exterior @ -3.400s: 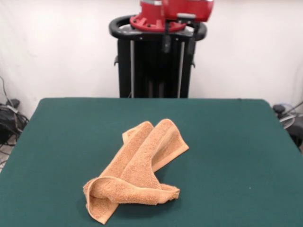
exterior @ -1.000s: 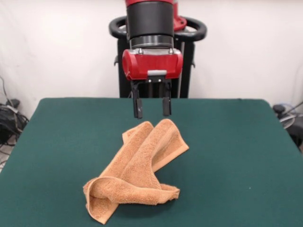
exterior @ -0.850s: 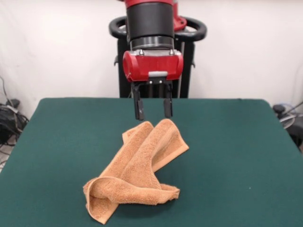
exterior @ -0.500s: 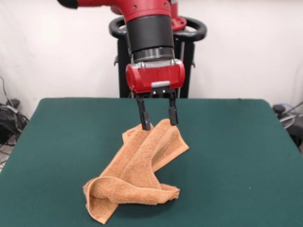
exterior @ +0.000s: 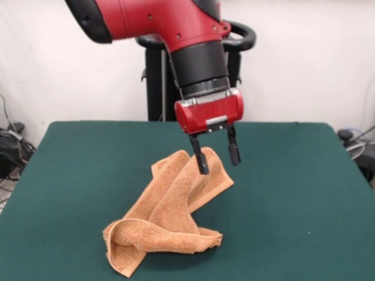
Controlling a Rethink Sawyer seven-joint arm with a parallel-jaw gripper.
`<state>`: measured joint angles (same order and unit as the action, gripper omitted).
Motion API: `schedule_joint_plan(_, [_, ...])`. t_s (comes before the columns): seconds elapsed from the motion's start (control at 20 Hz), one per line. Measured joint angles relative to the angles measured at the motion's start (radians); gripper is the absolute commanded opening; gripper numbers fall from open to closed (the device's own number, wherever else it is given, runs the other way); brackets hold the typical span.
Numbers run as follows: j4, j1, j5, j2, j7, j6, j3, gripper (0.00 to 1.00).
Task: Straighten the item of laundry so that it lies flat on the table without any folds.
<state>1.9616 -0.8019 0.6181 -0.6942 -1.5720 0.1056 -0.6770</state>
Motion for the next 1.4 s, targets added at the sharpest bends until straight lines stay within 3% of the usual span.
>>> schedule_joint_plan(0.55, [-0.001, -0.004, 0.011, 0.088, 0.000, 0.137, -0.014, 1.00])
schedule_joint_plan(1.1, [-0.005, 0.037, 0.070, 0.098, 0.000, 0.417, -0.014, 1.00])
schedule_joint_plan(1.4, [-0.006, 0.026, 0.096, 0.107, 0.000, 0.434, -0.014, 1.00])
